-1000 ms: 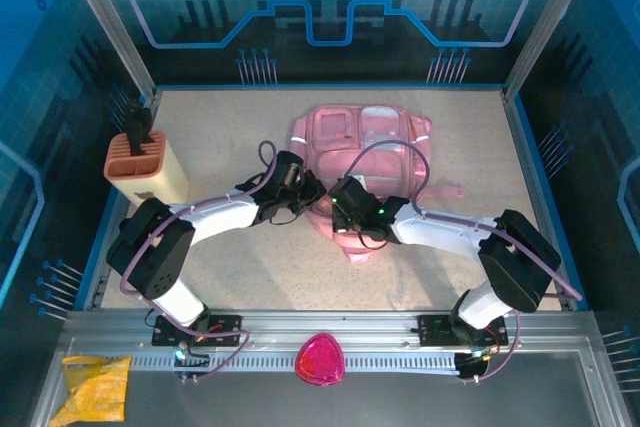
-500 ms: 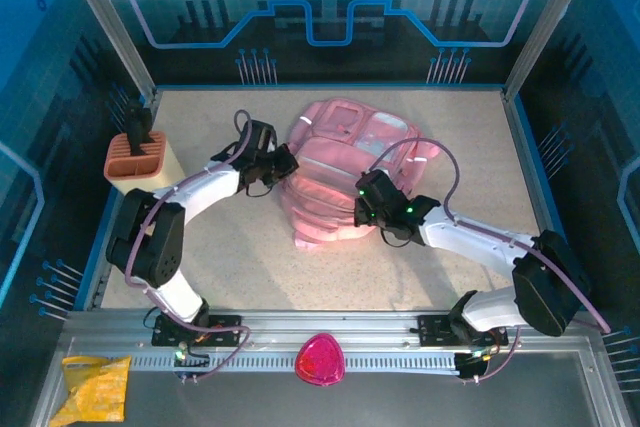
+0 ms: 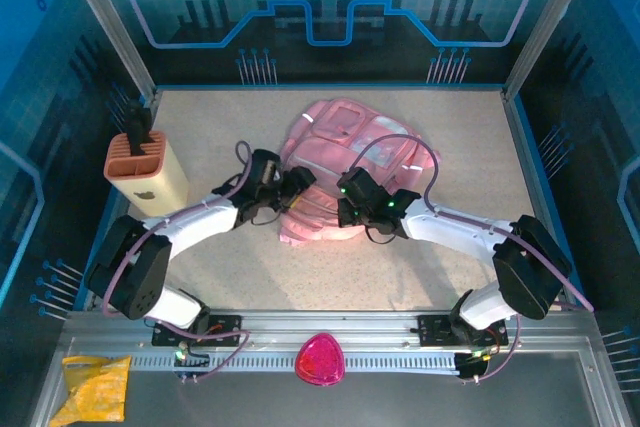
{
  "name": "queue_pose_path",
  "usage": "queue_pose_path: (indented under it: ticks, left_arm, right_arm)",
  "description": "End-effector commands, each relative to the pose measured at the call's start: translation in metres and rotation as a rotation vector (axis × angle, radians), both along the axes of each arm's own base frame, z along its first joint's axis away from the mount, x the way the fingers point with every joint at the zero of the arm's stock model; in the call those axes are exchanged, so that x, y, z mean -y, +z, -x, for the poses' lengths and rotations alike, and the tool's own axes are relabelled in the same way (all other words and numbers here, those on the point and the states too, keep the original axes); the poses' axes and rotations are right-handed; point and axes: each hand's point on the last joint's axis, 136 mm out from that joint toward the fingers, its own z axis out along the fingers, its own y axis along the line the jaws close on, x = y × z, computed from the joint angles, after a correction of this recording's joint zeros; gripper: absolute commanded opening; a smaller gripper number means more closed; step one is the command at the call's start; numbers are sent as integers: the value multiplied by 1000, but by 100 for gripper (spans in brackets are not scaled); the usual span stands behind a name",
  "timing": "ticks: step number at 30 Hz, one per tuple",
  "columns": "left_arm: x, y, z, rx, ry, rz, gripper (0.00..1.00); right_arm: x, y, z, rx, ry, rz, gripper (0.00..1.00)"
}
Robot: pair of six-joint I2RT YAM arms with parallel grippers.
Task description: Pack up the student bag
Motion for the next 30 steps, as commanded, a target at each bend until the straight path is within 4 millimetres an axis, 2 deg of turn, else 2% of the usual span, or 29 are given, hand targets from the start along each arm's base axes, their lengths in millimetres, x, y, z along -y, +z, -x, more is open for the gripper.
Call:
queue_pose_path:
  ticks: [1,4,6,12,16,20,23,28,30]
  left_arm:
    - [15,18,-14,21,84,102,65]
    - [23,17,-19,20,93,72,59]
    - [26,13,-25,34,93,51,50]
    - [5,-13,-31,-1,94,-53,10]
    - [-8,-14,-38,-10,39,-70,0]
    - [-28,-15,-40,-1,20,-176,0]
    - [-32,-18,-44,-13,-12,-222,0]
    - [-30,-19,-47,-5,-25,-223,0]
    - [-29,-16,-45,-1,-42,-233,0]
  right_arm:
    - [-8,-4,5,-13,24,-17,0]
    - [-9,-5,4,-8,29,-14,0]
    - [-8,-4,2,1,28,-2,0]
    - [15,0,0,3,3,45,0]
    - [42,0,-4,-5,-34,76,0]
    - [72,-3,-20,-18,-94,87,0]
    - [87,1,-39,15,-131,116,0]
    - [88,17,-64,59,-132,148,0]
    - [82,23,-64,64,-117,120,10]
